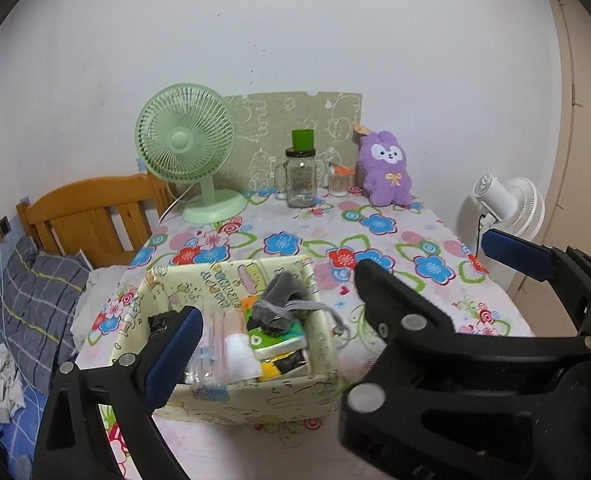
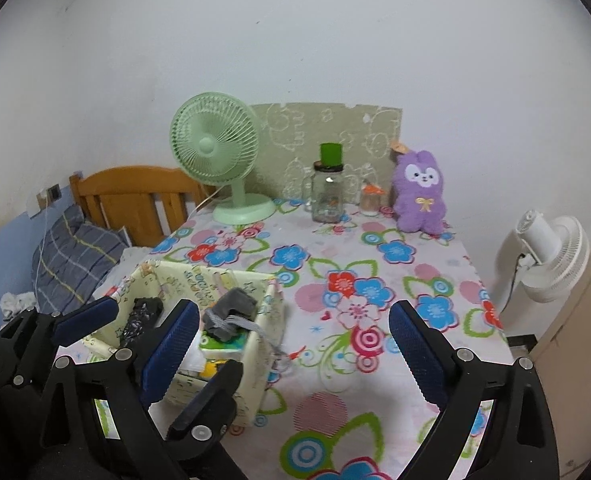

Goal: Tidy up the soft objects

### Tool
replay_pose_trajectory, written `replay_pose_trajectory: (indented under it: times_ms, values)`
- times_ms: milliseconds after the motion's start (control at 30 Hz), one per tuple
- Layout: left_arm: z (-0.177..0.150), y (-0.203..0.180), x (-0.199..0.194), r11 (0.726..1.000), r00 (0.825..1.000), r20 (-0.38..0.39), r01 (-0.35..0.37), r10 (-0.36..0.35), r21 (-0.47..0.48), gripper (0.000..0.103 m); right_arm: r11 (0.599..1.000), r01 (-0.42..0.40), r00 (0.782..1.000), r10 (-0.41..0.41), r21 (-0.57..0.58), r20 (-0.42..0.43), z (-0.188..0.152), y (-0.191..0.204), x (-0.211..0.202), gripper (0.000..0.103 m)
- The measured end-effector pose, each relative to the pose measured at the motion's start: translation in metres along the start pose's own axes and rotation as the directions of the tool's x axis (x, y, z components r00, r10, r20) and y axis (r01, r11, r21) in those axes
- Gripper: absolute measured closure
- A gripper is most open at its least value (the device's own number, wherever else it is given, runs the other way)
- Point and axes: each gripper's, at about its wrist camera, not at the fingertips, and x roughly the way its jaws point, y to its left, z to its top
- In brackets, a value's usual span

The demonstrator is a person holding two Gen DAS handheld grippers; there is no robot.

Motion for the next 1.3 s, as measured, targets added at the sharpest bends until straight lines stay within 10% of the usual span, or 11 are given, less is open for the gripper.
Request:
replay_pose_trajectory:
  times_ms: [1300]
  values:
    - [0.005,-0.041,-0.039,1.0,0.993,0.114,-0.013,0.01,0.022,0.0,0.966,0.212,0.965,-0.231,0.147,0.127,-0.026,-0.087,-0.088,0.005]
